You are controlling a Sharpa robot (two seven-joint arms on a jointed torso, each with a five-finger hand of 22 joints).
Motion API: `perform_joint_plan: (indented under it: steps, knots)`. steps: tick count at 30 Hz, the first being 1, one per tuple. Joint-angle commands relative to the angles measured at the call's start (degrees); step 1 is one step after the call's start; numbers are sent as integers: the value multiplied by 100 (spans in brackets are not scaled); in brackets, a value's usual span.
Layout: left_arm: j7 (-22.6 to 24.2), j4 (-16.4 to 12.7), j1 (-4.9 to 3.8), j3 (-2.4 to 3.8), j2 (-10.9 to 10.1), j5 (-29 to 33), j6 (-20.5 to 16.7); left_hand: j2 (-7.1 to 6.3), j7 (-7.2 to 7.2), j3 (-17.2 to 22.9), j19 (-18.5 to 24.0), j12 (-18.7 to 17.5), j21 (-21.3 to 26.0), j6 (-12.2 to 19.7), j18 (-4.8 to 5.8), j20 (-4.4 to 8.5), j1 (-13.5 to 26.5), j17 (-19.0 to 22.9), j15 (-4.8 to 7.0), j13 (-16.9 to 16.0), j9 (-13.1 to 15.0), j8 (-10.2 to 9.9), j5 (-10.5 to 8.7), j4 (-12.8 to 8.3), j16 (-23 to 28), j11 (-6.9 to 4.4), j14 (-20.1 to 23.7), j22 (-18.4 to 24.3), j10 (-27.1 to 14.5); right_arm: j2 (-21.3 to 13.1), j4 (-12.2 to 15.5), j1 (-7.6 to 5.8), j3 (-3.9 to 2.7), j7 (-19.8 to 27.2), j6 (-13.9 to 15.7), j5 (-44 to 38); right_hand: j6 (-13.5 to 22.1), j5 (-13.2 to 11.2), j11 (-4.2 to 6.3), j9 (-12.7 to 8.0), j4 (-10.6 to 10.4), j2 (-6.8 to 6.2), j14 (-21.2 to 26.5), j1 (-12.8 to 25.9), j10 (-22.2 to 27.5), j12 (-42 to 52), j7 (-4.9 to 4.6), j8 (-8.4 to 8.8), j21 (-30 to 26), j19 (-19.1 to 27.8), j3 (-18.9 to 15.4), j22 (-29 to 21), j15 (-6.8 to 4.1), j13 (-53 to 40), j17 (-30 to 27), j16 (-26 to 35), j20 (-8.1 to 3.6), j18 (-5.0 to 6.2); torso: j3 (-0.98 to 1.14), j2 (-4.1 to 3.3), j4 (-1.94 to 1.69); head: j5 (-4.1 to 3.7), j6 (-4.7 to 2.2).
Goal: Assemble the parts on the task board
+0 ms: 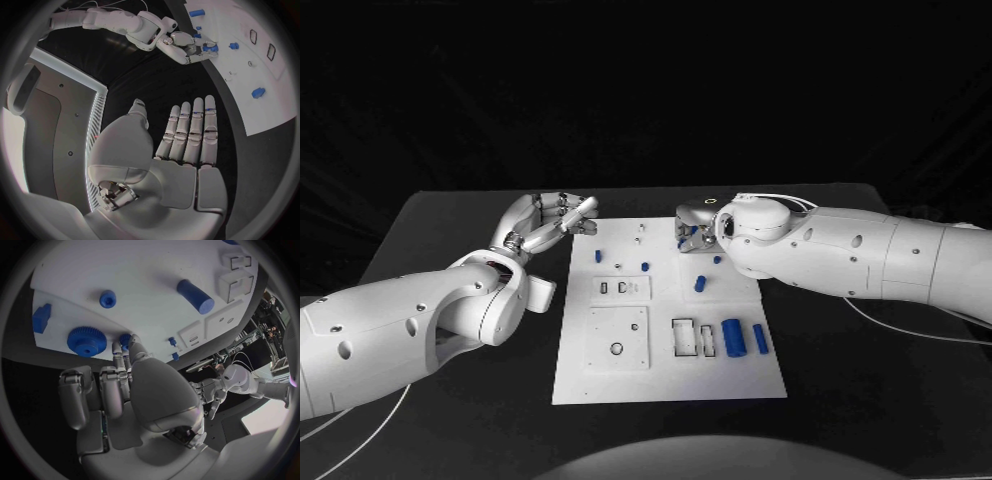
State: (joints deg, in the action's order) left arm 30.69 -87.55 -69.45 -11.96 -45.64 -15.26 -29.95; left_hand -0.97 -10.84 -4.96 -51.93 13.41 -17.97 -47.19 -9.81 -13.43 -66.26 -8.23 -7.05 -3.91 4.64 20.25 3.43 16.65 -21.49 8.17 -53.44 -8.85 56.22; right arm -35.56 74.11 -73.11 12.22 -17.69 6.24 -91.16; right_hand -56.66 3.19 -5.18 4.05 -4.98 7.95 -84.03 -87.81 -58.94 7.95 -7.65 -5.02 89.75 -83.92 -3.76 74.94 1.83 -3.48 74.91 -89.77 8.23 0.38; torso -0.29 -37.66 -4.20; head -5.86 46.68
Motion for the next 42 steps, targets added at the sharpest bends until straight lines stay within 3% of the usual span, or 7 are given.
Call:
perform_joint_plan:
  steps: [1,18,29,35,42]
  knots:
    - [59,-13,-9,8,1,-27,0,57,10,-38,60,-23,24,-52,-61,-5,18,-11,8,-8,8,-34,3,11,34,6,52,10,28,15,4,7,-1,-139,-194,-50,-53,-31,10,1,-6,-44,-597,-42,-55,-35,-1,37,25,-608,32,1506,-57,-3,1509,-23,-48,-38,2,11,1,-6,3]
    - [56,0,-9,7,7,-27,5,66,10,-45,69,-25,30,-63,-61,-8,14,-16,5,-8,10,-50,6,11,39,6,66,14,32,22,15,26,-1,-341,-263,-59,-118,-36,5,3,-77,-90,-597,8,-199,-99,-12,56,25,-608,43,1506,-47,-6,1509,-23,-45,-38,3,20,-1,-19,28]
    - [53,6,-8,2,17,-27,2,71,10,-49,75,-27,34,-69,-61,-10,11,-19,3,-8,11,-59,7,11,42,7,73,17,33,14,40,32,-2,-344,-145,-160,-591,-40,88,77,-94,35,-597,-163,-753,-60,52,-116,25,-608,234,1506,-103,-8,1509,-23,-99,-38,0,31,-2,11,60]
    - [49,-1,-8,2,17,-27,-6,74,10,-51,77,-27,35,-71,-61,-11,10,-20,2,-8,11,-63,8,10,43,7,76,18,34,-24,81,33,-3,-220,162,-110,-642,-38,96,78,-97,43,-597,-214,-838,-107,63,-118,25,-608,288,1506,-107,1,1509,-23,-106,-38,-3,28,-9,26,56]
    - [46,-1,-9,8,22,-27,-19,79,10,-54,82,-28,38,-77,-61,-13,6,-23,1,-9,13,-71,9,10,46,7,82,21,36,-103,176,33,-6,83,1049,40,-687,-31,92,78,-59,17,-597,-322,-915,-185,59,-109,25,-608,372,1506,-105,3,1509,-23,-112,-38,-5,38,2,55,44]
